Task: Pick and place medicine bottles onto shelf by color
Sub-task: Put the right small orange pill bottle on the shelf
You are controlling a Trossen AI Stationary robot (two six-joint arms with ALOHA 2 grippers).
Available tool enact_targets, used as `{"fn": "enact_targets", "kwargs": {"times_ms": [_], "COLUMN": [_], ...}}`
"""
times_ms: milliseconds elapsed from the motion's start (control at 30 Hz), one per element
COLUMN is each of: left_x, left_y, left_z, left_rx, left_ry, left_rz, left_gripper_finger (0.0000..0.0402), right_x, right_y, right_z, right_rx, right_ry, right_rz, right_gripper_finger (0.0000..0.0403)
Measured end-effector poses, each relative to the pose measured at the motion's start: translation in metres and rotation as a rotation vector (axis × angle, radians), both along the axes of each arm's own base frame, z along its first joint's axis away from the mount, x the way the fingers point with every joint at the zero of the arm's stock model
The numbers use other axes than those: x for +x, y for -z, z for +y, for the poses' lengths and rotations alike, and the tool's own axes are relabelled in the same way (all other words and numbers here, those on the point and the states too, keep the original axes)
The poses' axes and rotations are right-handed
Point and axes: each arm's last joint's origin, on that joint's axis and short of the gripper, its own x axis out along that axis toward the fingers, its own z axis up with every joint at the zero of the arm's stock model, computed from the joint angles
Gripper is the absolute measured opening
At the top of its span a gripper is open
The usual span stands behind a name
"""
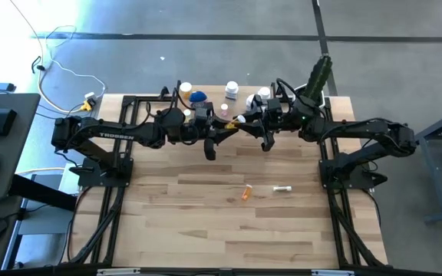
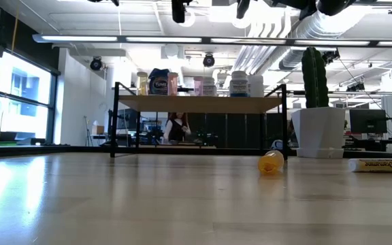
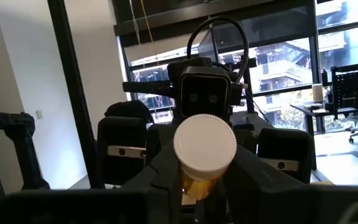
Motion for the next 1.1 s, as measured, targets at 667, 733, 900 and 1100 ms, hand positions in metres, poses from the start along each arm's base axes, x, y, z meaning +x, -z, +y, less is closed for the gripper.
{"fn": "enact_targets", "kwargs": {"times_ms": [667,733,900,1100], "left_x": [0.000,0.000,-0.003,-0.009], "left_y": [0.010,0.013,0.015,0.023], "left_z": [0.000,0.000,0.006,0.020], "left_rx": [-0.019,-0.044,-0.081,-0.108], "left_ry": [-0.026,-0.028,-0.049,-0.088], "left_rz": [0.100,0.126,0.165,0.255], "left_gripper_finger": [0.0154,0.0174,0.0212,0.0223], "right_x": [-0.002,-0.002,-0.004,-0.008], "right_y": [0.005,0.007,0.008,0.008], "right_z": [-0.011,-0.013,-0.022,-0.035], "right_rx": [0.052,0.055,0.040,0.064], "right_ry": [0.016,0.024,0.067,0.121], "right_rz": [0.061,0.079,0.091,0.091], "right_gripper_finger": [0.0078,0.0078,0.0078,0.0078]}}
